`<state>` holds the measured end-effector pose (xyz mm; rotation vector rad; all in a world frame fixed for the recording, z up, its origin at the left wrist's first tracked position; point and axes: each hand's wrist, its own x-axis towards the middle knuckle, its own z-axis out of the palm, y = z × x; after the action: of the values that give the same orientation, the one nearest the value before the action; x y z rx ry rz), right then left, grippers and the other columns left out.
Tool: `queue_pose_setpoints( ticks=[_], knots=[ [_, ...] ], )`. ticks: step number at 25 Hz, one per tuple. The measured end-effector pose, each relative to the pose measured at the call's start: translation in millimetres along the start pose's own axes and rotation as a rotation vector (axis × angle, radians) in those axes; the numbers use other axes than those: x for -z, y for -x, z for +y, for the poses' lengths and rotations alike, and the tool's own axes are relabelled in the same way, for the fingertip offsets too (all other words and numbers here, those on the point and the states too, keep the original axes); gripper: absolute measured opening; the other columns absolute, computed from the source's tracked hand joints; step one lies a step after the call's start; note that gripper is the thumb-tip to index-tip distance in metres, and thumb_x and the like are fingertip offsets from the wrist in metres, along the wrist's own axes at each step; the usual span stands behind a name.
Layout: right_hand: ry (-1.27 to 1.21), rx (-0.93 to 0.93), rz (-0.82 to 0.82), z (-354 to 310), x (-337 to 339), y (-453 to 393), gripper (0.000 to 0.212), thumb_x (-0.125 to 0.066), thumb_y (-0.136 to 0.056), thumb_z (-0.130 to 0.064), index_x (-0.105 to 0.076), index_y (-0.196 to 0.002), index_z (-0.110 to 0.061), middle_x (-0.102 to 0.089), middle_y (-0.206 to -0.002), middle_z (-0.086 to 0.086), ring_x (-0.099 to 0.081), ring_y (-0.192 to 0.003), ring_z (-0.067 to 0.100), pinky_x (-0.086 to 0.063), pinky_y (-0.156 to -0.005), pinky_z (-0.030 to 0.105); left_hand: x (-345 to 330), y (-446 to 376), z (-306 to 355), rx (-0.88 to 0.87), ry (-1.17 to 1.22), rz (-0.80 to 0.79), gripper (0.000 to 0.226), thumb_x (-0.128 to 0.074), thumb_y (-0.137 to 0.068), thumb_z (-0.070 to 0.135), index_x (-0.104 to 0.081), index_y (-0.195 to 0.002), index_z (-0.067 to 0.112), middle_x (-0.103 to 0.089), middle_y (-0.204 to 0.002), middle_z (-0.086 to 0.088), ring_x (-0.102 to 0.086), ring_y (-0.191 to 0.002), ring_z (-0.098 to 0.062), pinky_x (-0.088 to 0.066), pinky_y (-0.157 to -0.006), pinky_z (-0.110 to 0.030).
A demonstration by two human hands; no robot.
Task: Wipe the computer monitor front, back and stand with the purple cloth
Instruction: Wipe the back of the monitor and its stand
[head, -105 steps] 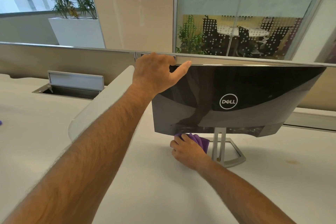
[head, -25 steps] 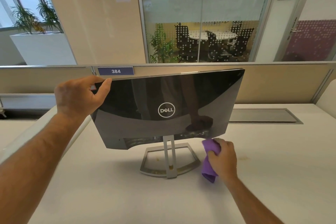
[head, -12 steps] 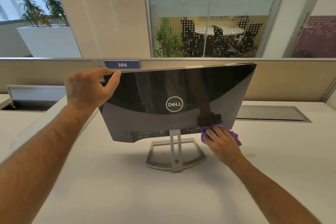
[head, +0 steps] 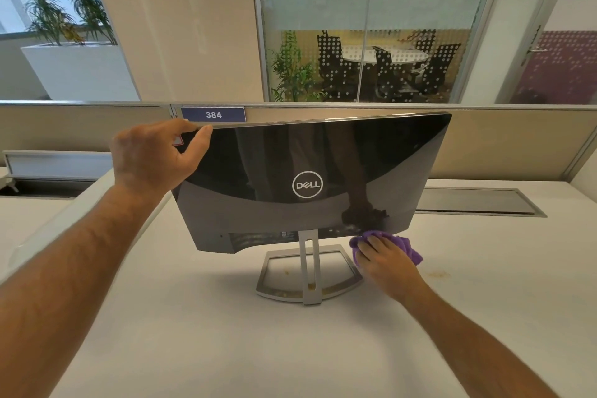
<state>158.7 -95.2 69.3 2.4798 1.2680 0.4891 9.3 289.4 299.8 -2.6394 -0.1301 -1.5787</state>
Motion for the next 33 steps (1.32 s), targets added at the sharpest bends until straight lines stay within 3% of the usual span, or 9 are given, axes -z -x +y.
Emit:
queue_pose_setpoints(
  ticks=[4,7,10,13,17,25,28,31,33],
  knots=[
    [0.031,0.022,0.296,5,20,-8,0.045,-0.082,-0.07,-0.031,-0.074,-0.108,-0.009,-0.072,-0.111,0.013,-0.07,-0.097,0.036,-0.056,-0.087,0.046,0,0,-1,0.013,0.006,-0.004,0.053,-0.048,-0.095,0.058,-0.076,-0.105,0.014,-0.076,-0.097,-0.008,-0.071,-0.076,-0.027,-0.048,-0.061,-0.026],
    [0.056,0.017,0.202,5,12,-12,0.056,-0.09,-0.062,-0.035,-0.074,-0.109,-0.01,-0.072,-0.112,0.013,-0.069,-0.099,0.036,-0.055,-0.089,0.046,0,1,0,0.005,0.014,0.007,0.051,-0.05,-0.095,0.057,-0.076,-0.104,0.014,-0.076,-0.096,-0.008,-0.071,-0.075,-0.027,-0.047,-0.061,-0.024],
    [0.058,0.097,-0.029,-3,-1,-12,0.065,-0.088,-0.071,-0.027,-0.06,-0.128,-0.011,-0.062,-0.13,0.012,-0.059,-0.117,0.036,-0.049,-0.099,0.047,0,1,-1,0.01,0.005,0.005,0.051,-0.049,-0.095,0.057,-0.076,-0.104,0.014,-0.076,-0.095,-0.007,-0.071,-0.075,-0.027,-0.046,-0.06,-0.024],
    [-0.066,0.04,0.196,-6,0,-8,0.07,-0.096,-0.056,-0.029,-0.069,-0.118,-0.01,-0.069,-0.119,0.011,-0.067,-0.105,0.034,-0.056,-0.088,0.045,-1,1,-2,0.016,0.002,0.001,0.052,-0.049,-0.095,0.058,-0.076,-0.104,0.015,-0.076,-0.096,-0.007,-0.071,-0.075,-0.026,-0.047,-0.061,-0.024],
    [-0.093,-0.028,0.494,-6,6,-16,0.06,-0.093,-0.056,-0.026,-0.074,-0.11,-0.006,-0.073,-0.111,0.013,-0.071,-0.096,0.034,-0.057,-0.082,0.045,-2,2,-1,0.024,0.01,-0.007,0.053,-0.048,-0.095,0.059,-0.076,-0.105,0.015,-0.076,-0.098,-0.007,-0.072,-0.077,-0.026,-0.052,-0.062,-0.028],
    [-0.07,0.098,0.165,-11,-17,-19,0.076,-0.1,-0.043,-0.026,-0.07,-0.113,-0.014,-0.07,-0.114,0.009,-0.068,-0.102,0.032,-0.058,-0.082,0.045,-2,1,0,0.03,0.014,0.005,0.052,-0.048,-0.095,0.059,-0.076,-0.105,0.015,-0.076,-0.098,-0.007,-0.072,-0.078,-0.026,-0.05,-0.063,-0.027],
    [-0.421,-0.199,0.357,-29,-19,-12,0.078,-0.101,-0.04,-0.017,-0.071,-0.112,-0.011,-0.071,-0.113,0.009,-0.069,-0.098,0.031,-0.059,-0.075,0.039,-2,2,0,0.032,0.01,0.003,0.054,-0.047,-0.095,0.06,-0.076,-0.106,0.015,-0.076,-0.097,-0.007,-0.072,-0.078,-0.027,-0.051,-0.062,-0.027],
    [-1.027,-0.807,0.58,-56,-2,-18,0.059,-0.086,-0.072,-0.009,-0.062,-0.127,-0.007,-0.065,-0.122,0.007,-0.061,-0.103,0.026,-0.053,-0.082,0.033,-2,1,0,0.039,0.001,0.002,0.055,-0.046,-0.095,0.061,-0.076,-0.106,0.016,-0.076,-0.096,-0.007,-0.071,-0.078,-0.026,-0.051,-0.062,-0.028],
    [-1.363,-1.144,0.572,-65,13,-31,0.054,-0.075,-0.086,-0.016,-0.054,-0.135,-0.012,-0.06,-0.128,0.007,-0.057,-0.105,0.023,-0.053,-0.083,0.034,-2,1,-1,0.033,-0.011,-0.001,0.055,-0.046,-0.095,0.061,-0.076,-0.106,0.016,-0.076,-0.096,-0.006,-0.071,-0.077,-0.026,-0.05,-0.062,-0.026]
  ],
)
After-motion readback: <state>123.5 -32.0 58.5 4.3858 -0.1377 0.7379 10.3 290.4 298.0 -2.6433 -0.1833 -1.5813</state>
